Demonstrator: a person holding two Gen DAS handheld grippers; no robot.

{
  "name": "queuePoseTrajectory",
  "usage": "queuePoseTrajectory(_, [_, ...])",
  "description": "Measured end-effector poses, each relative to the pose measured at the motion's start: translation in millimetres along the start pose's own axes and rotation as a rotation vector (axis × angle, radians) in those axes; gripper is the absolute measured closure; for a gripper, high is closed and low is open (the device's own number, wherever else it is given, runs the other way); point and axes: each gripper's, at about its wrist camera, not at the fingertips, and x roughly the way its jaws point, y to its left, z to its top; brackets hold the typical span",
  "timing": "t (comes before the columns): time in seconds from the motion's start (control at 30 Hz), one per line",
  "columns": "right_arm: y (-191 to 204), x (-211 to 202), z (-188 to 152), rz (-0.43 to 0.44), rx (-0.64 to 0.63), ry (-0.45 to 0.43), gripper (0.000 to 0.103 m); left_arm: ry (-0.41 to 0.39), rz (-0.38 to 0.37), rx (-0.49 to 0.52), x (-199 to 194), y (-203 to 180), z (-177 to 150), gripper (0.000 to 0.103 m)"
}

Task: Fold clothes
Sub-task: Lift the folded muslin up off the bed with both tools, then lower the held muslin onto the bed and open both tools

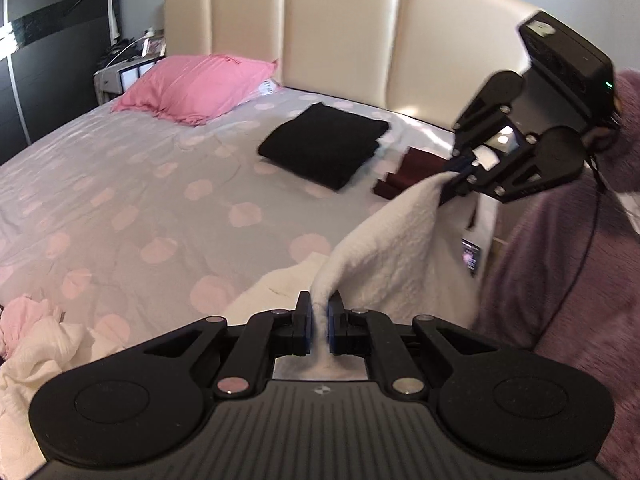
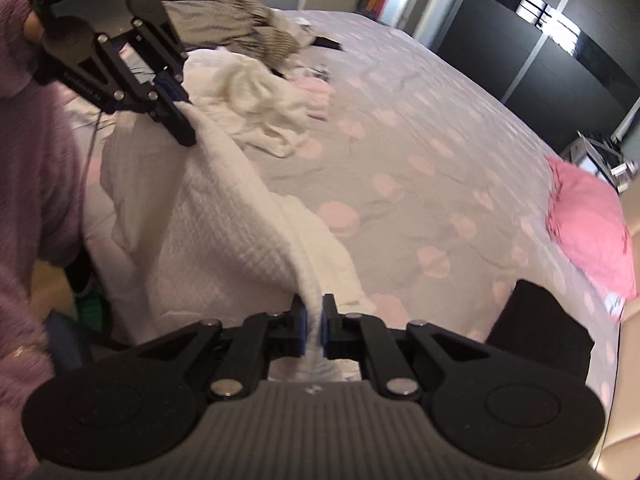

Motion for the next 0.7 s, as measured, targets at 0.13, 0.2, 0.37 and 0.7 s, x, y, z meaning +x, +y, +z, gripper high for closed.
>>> queuePoseTrajectory(0.13, [-24.5,43.0,3.9,-0.006,0.083,0.020,0.095,0.047,0.032,-0.044,35.3,24.7,1.4,0.097])
queuePoseTrajectory(0.2, [-32.0,66.8,2.9,-0.011,0.105,0.042,0.095,0.074,0.050,-0.058,52.9,34.0,0.9,0.097])
queuePoseTrajectory(0.37, [-50.2,126.5,-5.7,0.007,0.155,0.104,0.095,0.141,0.082,-0.088,93.0,48.3,-5.0,0.096])
queuePoseTrajectory(0.7, [-64.6,197.0,-12.5,0.023,0.248,0.119,0.086,0.148,0.195,-0.216,113.5,72.2,-16.6,0.054])
